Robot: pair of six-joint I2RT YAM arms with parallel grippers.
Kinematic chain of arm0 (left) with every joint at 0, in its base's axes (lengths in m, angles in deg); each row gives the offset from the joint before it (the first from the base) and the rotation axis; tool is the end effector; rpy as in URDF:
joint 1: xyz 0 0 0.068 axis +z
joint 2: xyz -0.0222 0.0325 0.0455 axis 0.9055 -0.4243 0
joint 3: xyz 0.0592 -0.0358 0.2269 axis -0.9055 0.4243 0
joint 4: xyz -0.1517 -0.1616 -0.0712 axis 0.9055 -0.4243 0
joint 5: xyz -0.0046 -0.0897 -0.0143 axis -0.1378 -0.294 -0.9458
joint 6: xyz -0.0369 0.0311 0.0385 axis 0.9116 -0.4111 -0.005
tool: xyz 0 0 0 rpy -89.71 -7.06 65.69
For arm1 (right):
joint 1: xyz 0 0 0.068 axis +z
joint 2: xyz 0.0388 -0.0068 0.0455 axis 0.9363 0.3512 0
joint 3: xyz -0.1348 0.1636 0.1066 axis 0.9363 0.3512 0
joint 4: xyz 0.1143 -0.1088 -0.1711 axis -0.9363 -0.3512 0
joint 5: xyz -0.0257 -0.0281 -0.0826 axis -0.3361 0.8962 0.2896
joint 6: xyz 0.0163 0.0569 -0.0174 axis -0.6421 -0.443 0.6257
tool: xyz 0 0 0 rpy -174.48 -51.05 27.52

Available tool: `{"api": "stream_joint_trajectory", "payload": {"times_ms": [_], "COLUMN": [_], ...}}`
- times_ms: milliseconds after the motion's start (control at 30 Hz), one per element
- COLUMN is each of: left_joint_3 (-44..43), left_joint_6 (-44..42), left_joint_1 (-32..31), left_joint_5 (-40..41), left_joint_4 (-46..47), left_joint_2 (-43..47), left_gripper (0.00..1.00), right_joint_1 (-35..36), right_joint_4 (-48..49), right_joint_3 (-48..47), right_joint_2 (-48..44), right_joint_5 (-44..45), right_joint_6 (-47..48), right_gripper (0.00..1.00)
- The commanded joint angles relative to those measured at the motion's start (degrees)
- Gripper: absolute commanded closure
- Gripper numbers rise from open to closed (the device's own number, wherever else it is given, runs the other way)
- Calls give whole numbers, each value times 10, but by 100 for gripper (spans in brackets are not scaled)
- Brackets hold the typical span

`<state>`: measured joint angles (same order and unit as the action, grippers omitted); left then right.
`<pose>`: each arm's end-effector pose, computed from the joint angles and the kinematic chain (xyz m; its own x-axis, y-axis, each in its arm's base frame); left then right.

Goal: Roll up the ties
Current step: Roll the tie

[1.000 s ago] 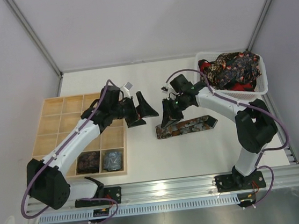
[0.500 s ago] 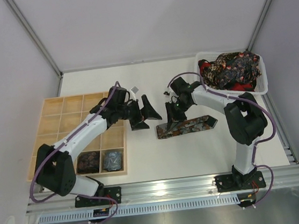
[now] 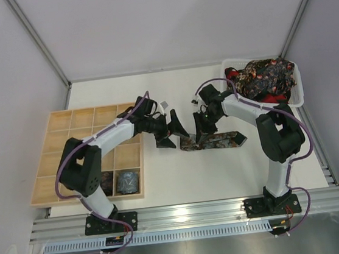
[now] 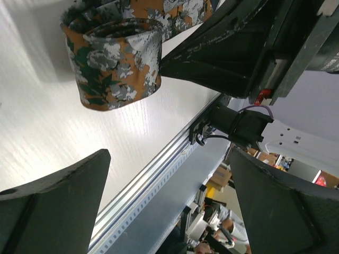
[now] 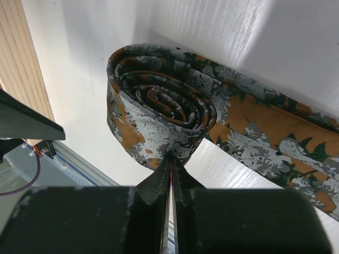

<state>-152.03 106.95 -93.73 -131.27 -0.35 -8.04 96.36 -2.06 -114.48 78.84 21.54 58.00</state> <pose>0.2641 -0.1811 0.1836 -0.9988 -0.0268 -0.0406 0.0158 0.6107 -0.7917 0.2881 0.1706 0.1641 -0.9577 -0.2349 -0.1664 -0.2873 0.8153 0.5027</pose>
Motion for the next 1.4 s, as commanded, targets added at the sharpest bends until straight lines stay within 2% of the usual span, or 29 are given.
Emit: {"api": "stream_joint_trajectory", "payload": {"times_ms": [0,167,333,400,567,700,867,1033,1167,1367], "left_joint_3": [-54,-133,-216,-229,-250,-230,-200,-138,-117,-75], "left_joint_6": [-38,-72,-138,-155,-182,-182,-177,-138,-114,-67], "left_joint_1": [3,3,7,11,23,33,54,79,92,95], "left_joint_5": [-34,-43,13,43,54,49,44,27,-21,-71], "left_joint_4": [11,-39,-140,-156,-187,-171,-160,-91,-55,30], "left_joint_2": [-42,-111,-152,-157,-182,-167,-132,-71,-65,-74], "left_gripper": [0,3,5,5,5,5,6,6,1,0], "right_joint_1": [-11,-27,-32,-33,-33,-34,-22,7,34,20], "right_joint_4": [24,42,50,53,56,46,74,87,75,74], "right_joint_3": [8,20,20,19,11,8,9,-25,-58,-60], "right_joint_2": [8,15,22,23,24,-8,-50,-20,25,51], "right_joint_5": [8,-4,-5,-7,-8,-13,-73,-106,-102,-87], "right_joint_6": [15,13,11,6,1,-19,-67,-89,-80,-66], "right_gripper": [93,94,94,94,94,95,93,94,93,94]}}
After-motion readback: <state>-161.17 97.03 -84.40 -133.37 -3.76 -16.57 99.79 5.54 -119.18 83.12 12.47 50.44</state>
